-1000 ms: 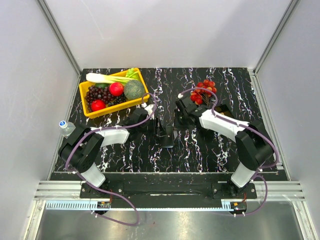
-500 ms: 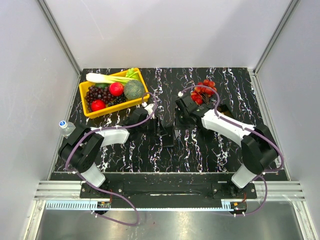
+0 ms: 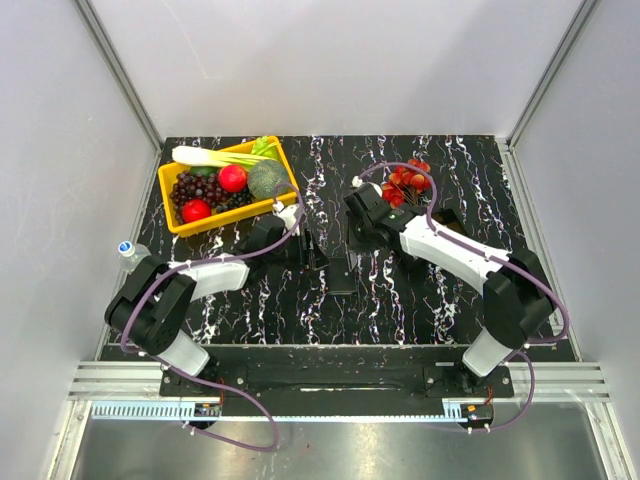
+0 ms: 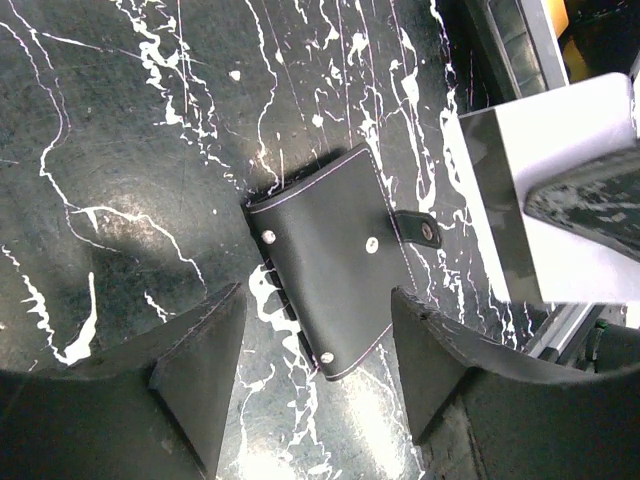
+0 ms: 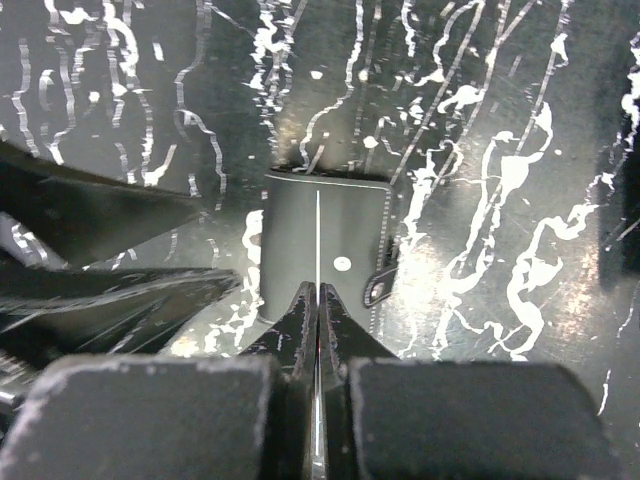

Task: Put the credit cards into the card holder
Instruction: Open the card holder at the center of the board.

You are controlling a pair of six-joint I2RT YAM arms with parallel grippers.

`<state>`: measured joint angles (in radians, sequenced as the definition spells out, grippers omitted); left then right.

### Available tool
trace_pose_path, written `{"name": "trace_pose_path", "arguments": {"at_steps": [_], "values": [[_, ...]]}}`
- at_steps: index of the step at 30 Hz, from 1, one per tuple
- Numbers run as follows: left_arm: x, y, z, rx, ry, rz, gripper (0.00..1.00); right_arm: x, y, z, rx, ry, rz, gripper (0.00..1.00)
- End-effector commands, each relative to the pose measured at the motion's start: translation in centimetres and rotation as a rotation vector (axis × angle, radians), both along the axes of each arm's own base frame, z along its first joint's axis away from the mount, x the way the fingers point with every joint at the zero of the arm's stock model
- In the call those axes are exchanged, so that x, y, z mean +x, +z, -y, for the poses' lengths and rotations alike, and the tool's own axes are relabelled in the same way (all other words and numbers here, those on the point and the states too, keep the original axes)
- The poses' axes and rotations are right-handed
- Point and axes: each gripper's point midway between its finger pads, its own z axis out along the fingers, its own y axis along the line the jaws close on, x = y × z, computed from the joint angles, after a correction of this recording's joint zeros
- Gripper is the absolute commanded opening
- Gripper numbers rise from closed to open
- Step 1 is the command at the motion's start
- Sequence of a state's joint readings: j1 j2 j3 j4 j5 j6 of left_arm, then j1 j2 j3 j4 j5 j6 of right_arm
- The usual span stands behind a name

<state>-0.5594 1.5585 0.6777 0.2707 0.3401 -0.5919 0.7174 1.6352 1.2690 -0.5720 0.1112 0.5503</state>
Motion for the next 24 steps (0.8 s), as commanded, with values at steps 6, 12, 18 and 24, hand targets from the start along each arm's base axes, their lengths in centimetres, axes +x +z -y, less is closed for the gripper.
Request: {"name": "trace_pose_path", "arguments": {"at_steps": [6, 12, 18, 24], "values": [[-0.8, -0.1, -0.3, 0.021, -0.050, 0.024, 0.63, 0.6, -4.9, 1.3, 0.003, -0.046, -0.071, 0.00], [-1.3, -0.8, 0.0, 0.034, -0.076, 0.004, 0.62, 1.0, -5.7, 2.6, -0.056, -0.074, -0.055, 0.00], [-1.5, -1.3, 0.3, 0.052, -0.091, -0.007, 0.60, 0.7, -6.6, 3.3, -0.078, -0.082, -0.073, 0.00], [-1.4, -1.4, 0.4, 0.063, -0.090, -0.010, 0.59, 1.3, -3.5, 4.0, -0.051, -0.091, 0.003, 0.00]]}}
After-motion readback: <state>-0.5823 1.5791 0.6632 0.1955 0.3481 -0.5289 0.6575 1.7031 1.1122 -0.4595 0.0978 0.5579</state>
